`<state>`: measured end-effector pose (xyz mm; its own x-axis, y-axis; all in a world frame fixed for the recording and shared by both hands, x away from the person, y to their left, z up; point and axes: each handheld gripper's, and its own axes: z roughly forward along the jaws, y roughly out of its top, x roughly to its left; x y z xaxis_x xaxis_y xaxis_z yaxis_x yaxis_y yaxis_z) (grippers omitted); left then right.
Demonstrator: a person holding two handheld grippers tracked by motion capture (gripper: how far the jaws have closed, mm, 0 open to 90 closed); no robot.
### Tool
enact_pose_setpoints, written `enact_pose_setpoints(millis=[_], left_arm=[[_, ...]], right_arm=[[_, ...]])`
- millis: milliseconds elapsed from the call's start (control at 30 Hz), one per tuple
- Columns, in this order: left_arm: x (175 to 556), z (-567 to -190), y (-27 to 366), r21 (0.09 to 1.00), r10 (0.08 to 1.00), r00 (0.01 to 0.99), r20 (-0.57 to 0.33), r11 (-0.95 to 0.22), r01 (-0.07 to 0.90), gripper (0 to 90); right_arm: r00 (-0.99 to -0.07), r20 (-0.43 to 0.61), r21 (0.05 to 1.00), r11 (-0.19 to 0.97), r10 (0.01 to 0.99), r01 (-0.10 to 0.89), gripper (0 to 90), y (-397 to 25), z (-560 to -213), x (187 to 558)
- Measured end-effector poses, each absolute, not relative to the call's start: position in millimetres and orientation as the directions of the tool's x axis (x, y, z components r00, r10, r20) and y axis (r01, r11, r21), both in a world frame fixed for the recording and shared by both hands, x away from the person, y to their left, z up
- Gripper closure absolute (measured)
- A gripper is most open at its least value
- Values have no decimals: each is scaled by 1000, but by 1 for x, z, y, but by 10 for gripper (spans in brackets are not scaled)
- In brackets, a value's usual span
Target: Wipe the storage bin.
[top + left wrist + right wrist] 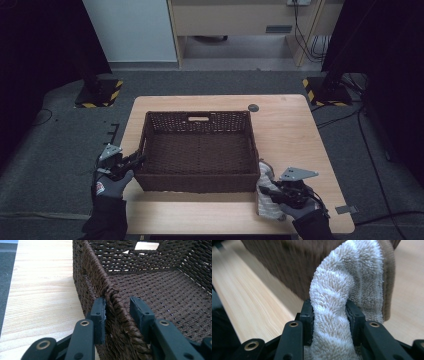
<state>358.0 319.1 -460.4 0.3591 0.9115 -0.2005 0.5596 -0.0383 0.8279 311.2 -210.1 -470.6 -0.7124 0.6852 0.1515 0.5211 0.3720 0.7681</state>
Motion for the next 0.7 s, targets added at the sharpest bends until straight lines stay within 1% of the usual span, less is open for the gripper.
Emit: enact_pose_setpoints(millis=[167,300,433,600,700], left_arm=[[358,-460,319,828,911,360,-200,-39,559,650],[358,-461,319,828,911,359,-202,-37,560,650],[358,-461,320,828,911,360,-204,-36,560,648],[358,-461,319,829,911,361,-199,-41,558,646],[358,-461,319,829,911,362,-198,-42,558,644]], right_arm=[[-704,154,691,434,694,578,656,-202,-492,316],[-704,156,687,436,693,581,653,-202,-492,317],[-696,136,713,418,705,563,647,-207,-484,317],[-661,123,787,333,740,519,649,-224,-466,317],[-619,126,809,282,775,517,649,-239,-459,317]])
